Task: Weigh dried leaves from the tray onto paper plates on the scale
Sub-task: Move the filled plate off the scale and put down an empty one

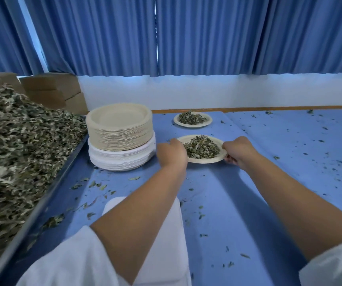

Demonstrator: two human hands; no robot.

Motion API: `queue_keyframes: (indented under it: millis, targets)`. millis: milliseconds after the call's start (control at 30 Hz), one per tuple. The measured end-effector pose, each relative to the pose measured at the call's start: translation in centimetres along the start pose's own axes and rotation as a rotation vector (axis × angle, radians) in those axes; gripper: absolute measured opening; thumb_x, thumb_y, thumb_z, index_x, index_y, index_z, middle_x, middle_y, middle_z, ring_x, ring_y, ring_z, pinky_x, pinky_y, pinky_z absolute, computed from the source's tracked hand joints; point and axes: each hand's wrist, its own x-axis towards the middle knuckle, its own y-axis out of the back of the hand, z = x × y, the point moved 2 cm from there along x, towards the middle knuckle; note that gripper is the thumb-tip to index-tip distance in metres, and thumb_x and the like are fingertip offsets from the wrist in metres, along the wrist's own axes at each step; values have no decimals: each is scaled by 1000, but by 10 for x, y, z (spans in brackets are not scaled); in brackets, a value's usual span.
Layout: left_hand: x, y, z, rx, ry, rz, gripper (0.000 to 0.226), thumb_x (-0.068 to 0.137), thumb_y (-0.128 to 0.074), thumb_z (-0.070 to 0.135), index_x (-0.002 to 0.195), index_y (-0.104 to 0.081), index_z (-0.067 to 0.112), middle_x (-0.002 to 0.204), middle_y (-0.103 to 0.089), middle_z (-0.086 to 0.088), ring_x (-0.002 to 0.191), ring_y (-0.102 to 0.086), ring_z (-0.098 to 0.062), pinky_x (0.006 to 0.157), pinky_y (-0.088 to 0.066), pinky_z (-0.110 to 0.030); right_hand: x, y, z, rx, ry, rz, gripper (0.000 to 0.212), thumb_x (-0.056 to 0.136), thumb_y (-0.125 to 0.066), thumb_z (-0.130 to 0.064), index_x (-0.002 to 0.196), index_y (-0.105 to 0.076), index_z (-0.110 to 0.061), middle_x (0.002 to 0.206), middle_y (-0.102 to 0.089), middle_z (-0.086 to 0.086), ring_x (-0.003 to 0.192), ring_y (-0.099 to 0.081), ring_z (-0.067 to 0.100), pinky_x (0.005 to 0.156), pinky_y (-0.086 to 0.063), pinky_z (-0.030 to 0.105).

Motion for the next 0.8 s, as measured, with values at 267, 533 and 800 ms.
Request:
queue_keyframes:
  millis: [267, 533, 800]
  targets:
    - [36, -19, -6, -10, 120, 24, 37, 101, -30, 22, 127, -44, 0, 129, -51, -10, 108, -51, -25, 82, -35, -30, 31, -11, 4, 17, -5, 14, 23, 90, -49, 0, 68, -44, -4, 69, -48, 12, 41, -45, 21, 37, -44, 21]
    - [63, -30, -5, 132, -50, -15, 37, 99, -34, 22, 123, -53, 1, 123, -56, -20, 117, -53, -33, 79, -40, -33, 49, -20, 2, 53, 4, 76, 16, 89, -49, -2, 73, -52, -2, 61, -56, 15, 29, -50, 18, 42, -47, 25]
    - [74, -41, 6, 250, 15, -82, 39, 101, -29, 19, 131, -44, -2, 137, -47, -19, 124, -47, -31, 100, -40, -40, 59, -20, 2, 15, 8, 115, 21, 92, -52, -9, 71, -49, -5, 57, -51, 11, 23, -47, 15, 40, -46, 25]
